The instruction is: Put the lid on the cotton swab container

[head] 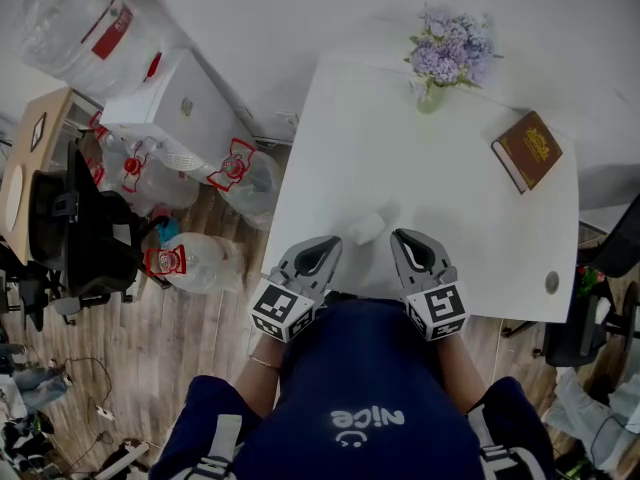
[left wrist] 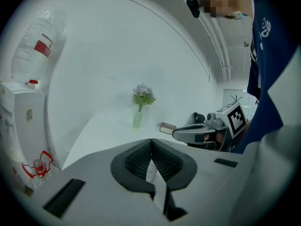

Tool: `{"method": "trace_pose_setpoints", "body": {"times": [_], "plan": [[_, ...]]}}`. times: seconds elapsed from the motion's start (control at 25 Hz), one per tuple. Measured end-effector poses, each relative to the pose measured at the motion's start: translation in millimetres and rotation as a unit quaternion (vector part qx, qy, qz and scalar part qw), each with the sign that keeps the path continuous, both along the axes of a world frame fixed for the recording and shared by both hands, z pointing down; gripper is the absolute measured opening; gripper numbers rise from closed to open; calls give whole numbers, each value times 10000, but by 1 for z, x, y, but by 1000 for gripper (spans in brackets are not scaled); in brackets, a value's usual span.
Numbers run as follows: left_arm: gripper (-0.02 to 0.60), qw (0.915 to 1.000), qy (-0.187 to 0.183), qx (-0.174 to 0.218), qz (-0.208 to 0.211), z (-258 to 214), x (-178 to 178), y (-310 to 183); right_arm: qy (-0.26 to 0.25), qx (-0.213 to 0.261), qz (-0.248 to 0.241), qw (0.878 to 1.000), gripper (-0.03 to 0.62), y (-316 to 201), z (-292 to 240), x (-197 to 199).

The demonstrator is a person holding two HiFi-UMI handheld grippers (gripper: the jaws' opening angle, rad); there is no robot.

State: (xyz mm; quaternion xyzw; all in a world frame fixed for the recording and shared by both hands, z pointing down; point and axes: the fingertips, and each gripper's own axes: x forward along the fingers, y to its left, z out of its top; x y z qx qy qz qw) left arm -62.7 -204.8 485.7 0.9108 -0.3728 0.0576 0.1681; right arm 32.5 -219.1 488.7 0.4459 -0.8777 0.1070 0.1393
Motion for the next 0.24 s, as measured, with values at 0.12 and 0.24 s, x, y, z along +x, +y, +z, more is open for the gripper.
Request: {"method": "trace_pose_setpoints", "body": {"times": [0.12,0.24], "plan": [[20,9999,-105,32,69,1,3,3,74,31,27,10000,54,0,0,4],[20,9999,-98,38,84,2,6,5,92,38,15,9999,54,1,1,6]]}}
